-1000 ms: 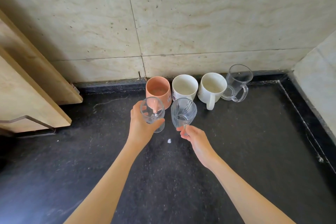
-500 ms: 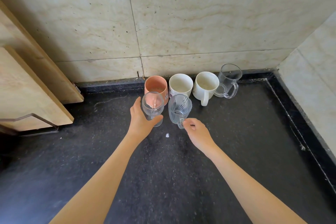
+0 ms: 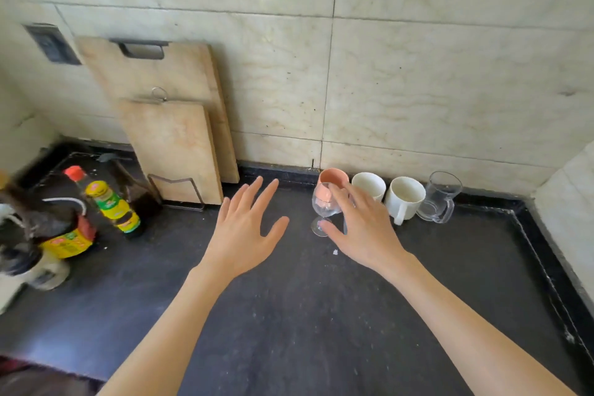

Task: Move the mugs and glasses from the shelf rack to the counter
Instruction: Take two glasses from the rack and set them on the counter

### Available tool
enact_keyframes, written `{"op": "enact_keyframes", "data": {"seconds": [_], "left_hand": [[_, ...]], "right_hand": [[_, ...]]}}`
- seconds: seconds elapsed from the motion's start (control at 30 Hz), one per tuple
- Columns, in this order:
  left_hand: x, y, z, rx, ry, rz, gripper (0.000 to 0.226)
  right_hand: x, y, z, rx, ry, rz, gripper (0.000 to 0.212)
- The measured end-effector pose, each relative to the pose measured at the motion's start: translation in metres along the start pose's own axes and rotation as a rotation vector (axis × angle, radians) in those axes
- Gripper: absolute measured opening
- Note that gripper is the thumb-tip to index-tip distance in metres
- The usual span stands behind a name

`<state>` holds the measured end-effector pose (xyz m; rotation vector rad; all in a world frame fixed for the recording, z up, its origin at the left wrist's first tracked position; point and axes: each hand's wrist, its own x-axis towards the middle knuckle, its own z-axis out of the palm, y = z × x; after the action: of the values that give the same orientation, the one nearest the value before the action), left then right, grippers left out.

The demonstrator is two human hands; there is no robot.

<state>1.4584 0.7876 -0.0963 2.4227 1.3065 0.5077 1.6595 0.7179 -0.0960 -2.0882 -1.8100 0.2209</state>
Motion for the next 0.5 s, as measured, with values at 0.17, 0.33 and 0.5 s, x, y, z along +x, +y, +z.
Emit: {"op": "enact_keyframes", "data": {"seconds": [0.17,0.33,0.5], "left_hand": [[-0.101,0.002,-0.013,0.056,0.058,-0.246,0.062],[-0.204,-0.001,-0.033,0.160,0.117,-0.451,0.063],[-0.310,-0.002,-0.070,0.250,0.239,-0.649,0.060]], "right_hand": [[-0.029,-0.043,0.008,-0.073,-0.119,-0.217,0.071],[-0.082,-0.092,0.019,-0.058,-0.204,-0.447,0.070],[-0.120,-0.174,0.022,-0.021,-0.244,-0.695,0.070]]}}
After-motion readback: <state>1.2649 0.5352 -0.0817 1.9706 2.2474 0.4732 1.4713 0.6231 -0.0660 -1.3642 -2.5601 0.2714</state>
